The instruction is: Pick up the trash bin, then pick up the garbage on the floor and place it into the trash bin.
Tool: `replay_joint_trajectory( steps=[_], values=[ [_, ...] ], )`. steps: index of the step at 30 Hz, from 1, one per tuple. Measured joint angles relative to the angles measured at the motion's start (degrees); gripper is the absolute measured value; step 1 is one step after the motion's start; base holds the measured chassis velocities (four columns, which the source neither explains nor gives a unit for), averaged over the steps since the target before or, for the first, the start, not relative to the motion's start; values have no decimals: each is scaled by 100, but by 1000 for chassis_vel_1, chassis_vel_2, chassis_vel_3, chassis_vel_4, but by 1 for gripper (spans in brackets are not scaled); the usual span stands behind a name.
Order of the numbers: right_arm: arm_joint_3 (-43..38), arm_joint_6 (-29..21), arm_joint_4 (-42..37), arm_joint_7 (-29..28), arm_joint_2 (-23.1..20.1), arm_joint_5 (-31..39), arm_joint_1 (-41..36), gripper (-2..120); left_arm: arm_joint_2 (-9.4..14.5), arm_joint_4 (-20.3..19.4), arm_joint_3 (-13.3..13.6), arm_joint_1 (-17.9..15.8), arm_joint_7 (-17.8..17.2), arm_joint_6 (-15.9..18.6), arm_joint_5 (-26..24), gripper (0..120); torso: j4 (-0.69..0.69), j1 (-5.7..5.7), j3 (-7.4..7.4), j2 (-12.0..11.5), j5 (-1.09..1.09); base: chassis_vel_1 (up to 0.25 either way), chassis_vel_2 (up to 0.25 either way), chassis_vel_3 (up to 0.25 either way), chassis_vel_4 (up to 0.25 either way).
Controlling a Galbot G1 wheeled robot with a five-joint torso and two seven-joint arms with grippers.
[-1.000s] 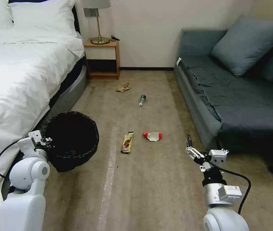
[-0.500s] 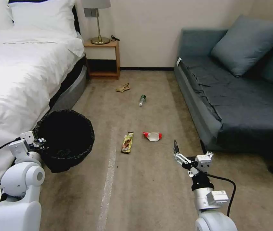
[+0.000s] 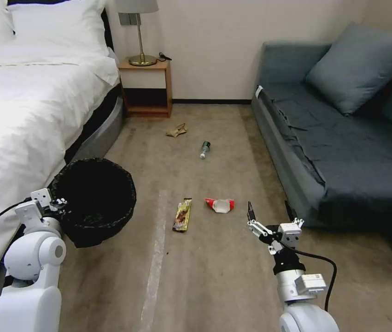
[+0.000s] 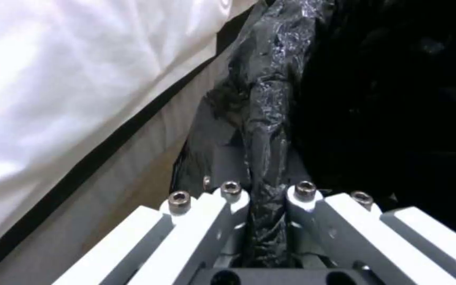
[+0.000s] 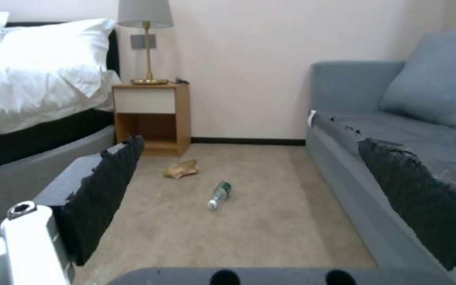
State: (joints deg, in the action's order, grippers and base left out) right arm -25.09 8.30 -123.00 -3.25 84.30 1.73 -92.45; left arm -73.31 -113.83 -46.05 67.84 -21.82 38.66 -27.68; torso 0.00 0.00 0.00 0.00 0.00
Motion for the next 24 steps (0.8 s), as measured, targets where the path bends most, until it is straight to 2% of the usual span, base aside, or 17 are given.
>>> replay_joint_trajectory(
  steps=[24],
  values=[
    [25,-20,141,26,3,-40,62,100,-11,55,4,-18,59,-59,48,3,0,0,0,0,-1,-172,172,169,-171]
  ],
)
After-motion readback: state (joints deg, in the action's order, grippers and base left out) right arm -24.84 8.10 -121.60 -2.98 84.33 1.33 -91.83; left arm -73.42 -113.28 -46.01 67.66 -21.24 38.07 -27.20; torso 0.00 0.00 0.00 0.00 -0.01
